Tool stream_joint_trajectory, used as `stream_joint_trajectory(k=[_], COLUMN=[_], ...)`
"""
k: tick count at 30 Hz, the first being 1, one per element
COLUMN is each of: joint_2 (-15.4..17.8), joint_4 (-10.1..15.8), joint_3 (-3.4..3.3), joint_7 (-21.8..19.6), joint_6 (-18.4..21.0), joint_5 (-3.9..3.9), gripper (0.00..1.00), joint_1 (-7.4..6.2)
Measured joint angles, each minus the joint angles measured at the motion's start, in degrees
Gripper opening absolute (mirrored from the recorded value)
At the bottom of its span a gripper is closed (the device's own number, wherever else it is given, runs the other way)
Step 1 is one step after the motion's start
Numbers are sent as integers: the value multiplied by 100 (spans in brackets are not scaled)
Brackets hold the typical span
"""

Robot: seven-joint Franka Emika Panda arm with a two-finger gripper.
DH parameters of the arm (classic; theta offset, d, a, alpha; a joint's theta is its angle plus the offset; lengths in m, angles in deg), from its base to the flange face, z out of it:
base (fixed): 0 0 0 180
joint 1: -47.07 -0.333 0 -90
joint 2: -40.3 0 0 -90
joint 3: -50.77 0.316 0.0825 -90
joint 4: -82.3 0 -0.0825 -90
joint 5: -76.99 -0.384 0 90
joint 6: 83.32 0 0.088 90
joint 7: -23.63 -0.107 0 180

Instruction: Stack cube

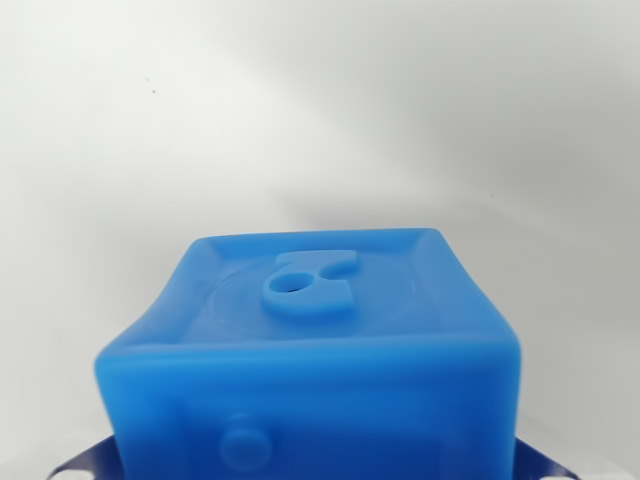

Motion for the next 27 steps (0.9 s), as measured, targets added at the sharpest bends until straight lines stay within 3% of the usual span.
stream_joint_trajectory(k=[16, 27], joint_2=[553, 816], joint_4=[93, 481], joint_3=[55, 56], joint_7=[26, 40], joint_6=[428, 363], joint_5=[-44, -70], gripper=[0, 0], joint_1=[42, 140])
